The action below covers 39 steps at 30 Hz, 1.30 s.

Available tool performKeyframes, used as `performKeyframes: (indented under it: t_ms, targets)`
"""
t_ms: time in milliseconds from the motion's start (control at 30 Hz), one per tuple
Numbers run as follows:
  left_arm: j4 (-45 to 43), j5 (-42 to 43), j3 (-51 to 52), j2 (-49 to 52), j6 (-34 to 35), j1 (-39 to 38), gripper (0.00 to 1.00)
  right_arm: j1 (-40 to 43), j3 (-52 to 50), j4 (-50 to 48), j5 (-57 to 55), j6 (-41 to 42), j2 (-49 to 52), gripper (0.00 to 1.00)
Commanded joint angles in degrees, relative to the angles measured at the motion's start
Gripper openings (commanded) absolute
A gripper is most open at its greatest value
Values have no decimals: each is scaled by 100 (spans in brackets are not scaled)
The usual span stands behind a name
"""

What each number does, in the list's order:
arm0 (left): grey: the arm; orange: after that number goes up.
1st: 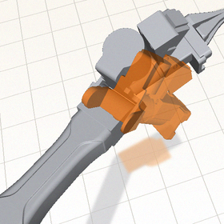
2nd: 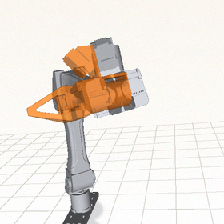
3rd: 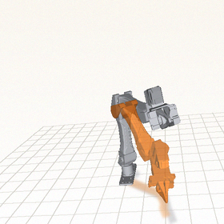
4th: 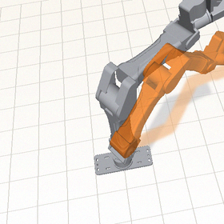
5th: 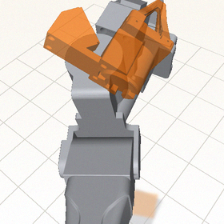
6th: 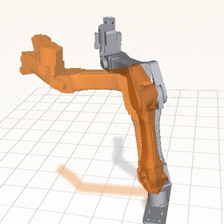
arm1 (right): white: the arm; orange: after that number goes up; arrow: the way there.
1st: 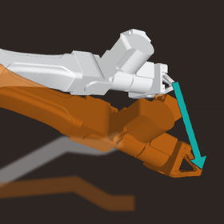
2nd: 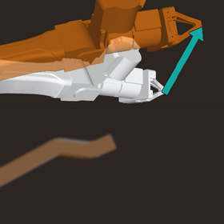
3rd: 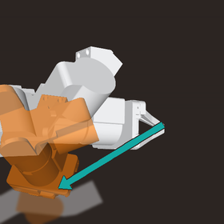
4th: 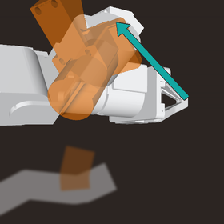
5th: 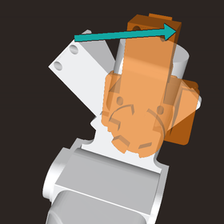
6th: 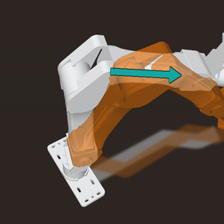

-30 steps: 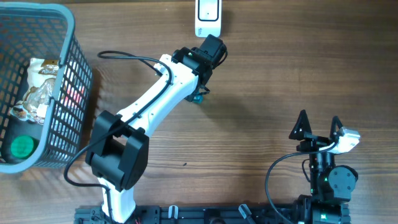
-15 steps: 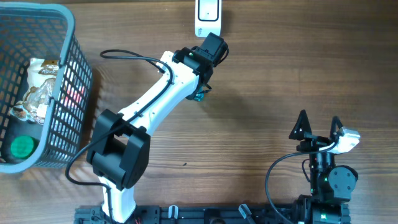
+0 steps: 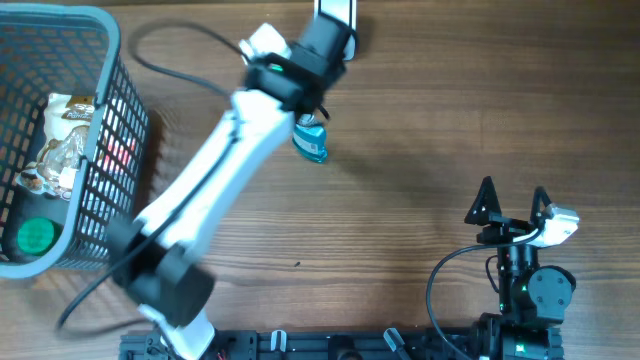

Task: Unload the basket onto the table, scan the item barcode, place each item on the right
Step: 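Lower the bottle onto the table and release it with the left gripper, then reach the left gripper into the basket and grasp the green-capped jar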

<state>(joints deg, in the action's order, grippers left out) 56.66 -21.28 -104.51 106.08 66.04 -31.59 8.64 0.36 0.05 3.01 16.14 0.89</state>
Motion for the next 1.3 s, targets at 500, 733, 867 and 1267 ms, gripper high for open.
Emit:
performKeyframes:
  t_ms: [500, 733, 867, 1267]
  targets:
    - [3165, 1620, -1226, -1585, -1751, 7191, 100, -33, -7, -15, 87, -96, -46, 100]
    - [2199, 470, 824, -1445, -2153, 6673, 100, -33, -7, -15, 87, -94, -46, 100]
    - [1176, 619, 2085, -1445, -3322, 6489, 100, -33, -7, -15, 87, -94, -46, 100]
    - [1397, 2083, 2330, -1445, -7604, 6555, 100, -33, -7, -15, 87, -96, -46, 100]
